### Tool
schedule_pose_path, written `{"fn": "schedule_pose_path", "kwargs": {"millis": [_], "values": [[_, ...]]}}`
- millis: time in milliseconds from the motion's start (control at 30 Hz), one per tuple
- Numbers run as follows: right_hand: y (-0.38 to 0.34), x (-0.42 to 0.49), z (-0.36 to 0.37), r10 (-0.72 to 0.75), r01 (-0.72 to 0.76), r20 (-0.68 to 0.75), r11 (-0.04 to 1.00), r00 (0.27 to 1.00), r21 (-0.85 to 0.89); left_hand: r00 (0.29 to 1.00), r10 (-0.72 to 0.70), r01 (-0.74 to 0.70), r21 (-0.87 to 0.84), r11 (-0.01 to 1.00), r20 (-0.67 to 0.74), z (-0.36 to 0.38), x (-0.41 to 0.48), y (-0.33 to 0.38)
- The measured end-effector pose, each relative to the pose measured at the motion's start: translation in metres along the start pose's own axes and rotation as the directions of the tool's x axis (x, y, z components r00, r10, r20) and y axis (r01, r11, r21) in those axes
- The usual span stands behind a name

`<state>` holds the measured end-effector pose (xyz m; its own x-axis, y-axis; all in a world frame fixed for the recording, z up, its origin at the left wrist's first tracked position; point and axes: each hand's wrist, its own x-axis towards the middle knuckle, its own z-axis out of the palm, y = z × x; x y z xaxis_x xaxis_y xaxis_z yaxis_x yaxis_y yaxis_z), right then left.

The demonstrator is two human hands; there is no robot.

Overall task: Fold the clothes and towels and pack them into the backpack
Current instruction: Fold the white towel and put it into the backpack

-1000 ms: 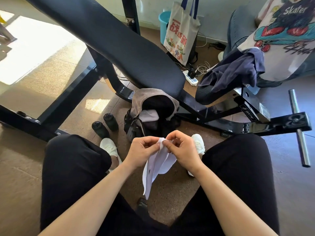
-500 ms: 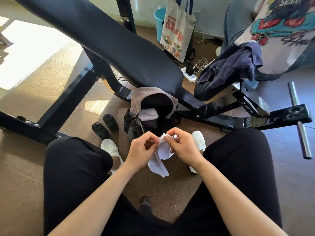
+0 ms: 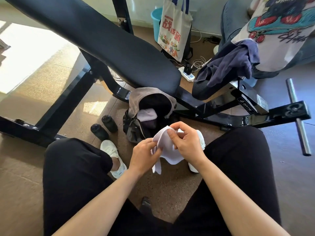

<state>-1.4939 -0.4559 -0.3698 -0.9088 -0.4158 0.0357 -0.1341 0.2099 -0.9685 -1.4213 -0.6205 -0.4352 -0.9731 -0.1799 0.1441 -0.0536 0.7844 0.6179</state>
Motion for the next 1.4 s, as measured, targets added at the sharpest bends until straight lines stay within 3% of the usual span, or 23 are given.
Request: {"fn": "schedule_pose_path", "kwargs": {"millis": [200, 433, 567, 733, 933, 1033, 1100, 1167, 1300, 1400], "values": [[-0.002, 0.007, -0.013, -0.057, 0.063, -0.16, 0.998, 0.985, 0.03, 0.991, -0.115, 0.117, -0.019, 0.993, 0.07, 0.002, 0.006, -0.011], [0.0, 0.02, -0.04, -0.047, 0.059, -0.365, 0.998, 0.93, 0.023, 0.974, -0.128, 0.107, 0.117, 0.987, 0.187, 0.002, 0.006, -0.031], [0.011, 0.031, -0.06, 0.009, 0.008, -0.499, 0.999, 0.867, 0.032, 0.996, -0.015, 0.011, 0.044, 0.999, 0.084, -0.009, 0.008, -0.032], [0.026, 0.042, -0.068, 0.094, -0.09, -0.593, 0.995, 0.799, 0.037, 0.998, -0.015, 0.01, -0.104, 0.995, -0.054, -0.027, 0.009, -0.025], [0.037, 0.044, -0.07, 0.127, -0.268, -0.604, 0.952, 0.787, -0.149, 0.964, -0.041, 0.002, -0.149, 0.989, -0.261, -0.051, 0.01, -0.013], [0.033, 0.043, -0.072, 0.112, -0.229, -0.593, 0.965, 0.797, -0.126, 0.98, -0.144, 0.112, -0.214, 0.97, -0.139, -0.069, 0.012, -0.018], [0.032, 0.042, -0.072, 0.088, -0.216, -0.571, 0.963, 0.816, -0.159, 0.995, -0.094, 0.089, -0.135, 0.987, -0.034, -0.076, 0.012, -0.026], [0.033, 0.042, -0.071, 0.059, -0.214, -0.533, 0.949, 0.844, -0.233, 0.995, -0.1, 0.099, -0.099, 0.99, -0.013, -0.079, 0.014, -0.032], [0.035, 0.04, -0.07, 0.062, -0.216, -0.502, 0.943, 0.862, -0.253, 0.917, -0.386, 0.336, -0.327, 0.883, -0.101, -0.088, 0.023, -0.029], [0.034, 0.038, -0.065, 0.073, -0.211, -0.482, 0.948, 0.873, -0.238, 0.873, -0.481, 0.378, -0.51, 0.773, -0.082, -0.09, 0.028, -0.025]]}}
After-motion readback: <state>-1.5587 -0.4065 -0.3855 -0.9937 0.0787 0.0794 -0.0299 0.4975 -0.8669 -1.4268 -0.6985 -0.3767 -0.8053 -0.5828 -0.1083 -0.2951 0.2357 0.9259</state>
